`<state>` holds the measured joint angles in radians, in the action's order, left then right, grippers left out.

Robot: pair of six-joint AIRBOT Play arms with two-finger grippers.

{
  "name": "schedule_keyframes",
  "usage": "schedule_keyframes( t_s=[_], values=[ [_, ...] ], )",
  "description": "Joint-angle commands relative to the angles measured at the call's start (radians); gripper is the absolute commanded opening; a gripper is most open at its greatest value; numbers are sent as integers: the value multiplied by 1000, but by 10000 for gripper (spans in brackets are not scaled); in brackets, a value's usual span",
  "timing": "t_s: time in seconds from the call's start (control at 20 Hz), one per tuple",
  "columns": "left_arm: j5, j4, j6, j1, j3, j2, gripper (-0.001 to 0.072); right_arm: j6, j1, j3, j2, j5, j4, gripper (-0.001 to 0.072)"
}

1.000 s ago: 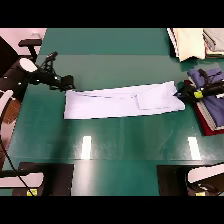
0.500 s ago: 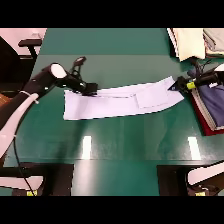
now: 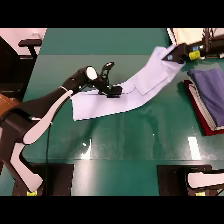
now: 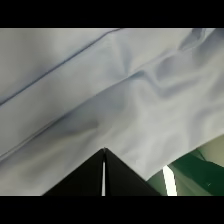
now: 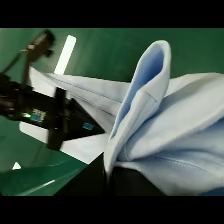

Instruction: Fold the shirts.

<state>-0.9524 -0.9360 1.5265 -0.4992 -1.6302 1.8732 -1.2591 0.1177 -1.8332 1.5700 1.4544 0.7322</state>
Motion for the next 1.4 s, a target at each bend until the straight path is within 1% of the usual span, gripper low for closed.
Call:
schedule_keyframes(
  t_s=[0.0,0.3,0.4,0.5,0.55,0.65,0.7,0.8,0.85,0.9,0.95,1.0,1.05,1.1,1.15,1.2,1.25,1.3,1.35],
  values=[
    [-4,38,19,-18,-80,73,28,-16,109,-82,-13,-17,-34,11],
    [62,49,18,-18,-82,79,28,-16,240,-86,-13,-63,-32,11],
    [31,19,18,2,-89,68,28,-16,267,-86,-13,-70,-31,11],
    [-50,-59,19,60,-98,20,28,-16,287,-86,-13,-82,-30,11],
    [-90,-125,19,102,-98,-20,28,-16,301,-86,-12,-92,-30,11],
    [-163,-236,19,203,-98,-119,29,-16,347,-86,4,-130,-34,11],
    [-187,-265,18,257,-98,-170,29,-16,387,-86,23,-157,-34,11],
    [-215,-296,9,367,-98,-276,29,-2,502,-87,87,-241,-34,12],
    [-216,-300,7,417,-98,-326,29,39,570,-87,126,-299,-34,12],
    [-215,-300,-1,459,-98,-367,29,65,644,-87,170,-376,-34,28],
    [-217,-300,-13,499,-98,-405,30,93,707,-88,210,-446,-33,222],
    [-222,-300,-16,532,-98,-434,29,113,755,-108,253,-471,-29,511],
    [-235,-300,-16,562,-98,-460,30,116,780,-146,287,-454,-24,581],
    [-252,-300,-17,585,-98,-480,30,116,787,-185,307,-425,-11,579],
    [-275,-300,-30,607,-98,-499,29,110,779,-216,312,-394,34,576],
    [-298,-300,-51,623,-98,-512,30,67,756,-218,299,-368,92,573],
    [-319,-300,-62,632,-98,-520,30,34,722,-192,271,-354,143,553],
    [-344,-304,-70,633,-98,-523,30,17,676,-140,234,-343,184,554],
    [-380,-306,-71,632,-97,-523,29,0,627,-84,201,-330,192,553]
  ],
)
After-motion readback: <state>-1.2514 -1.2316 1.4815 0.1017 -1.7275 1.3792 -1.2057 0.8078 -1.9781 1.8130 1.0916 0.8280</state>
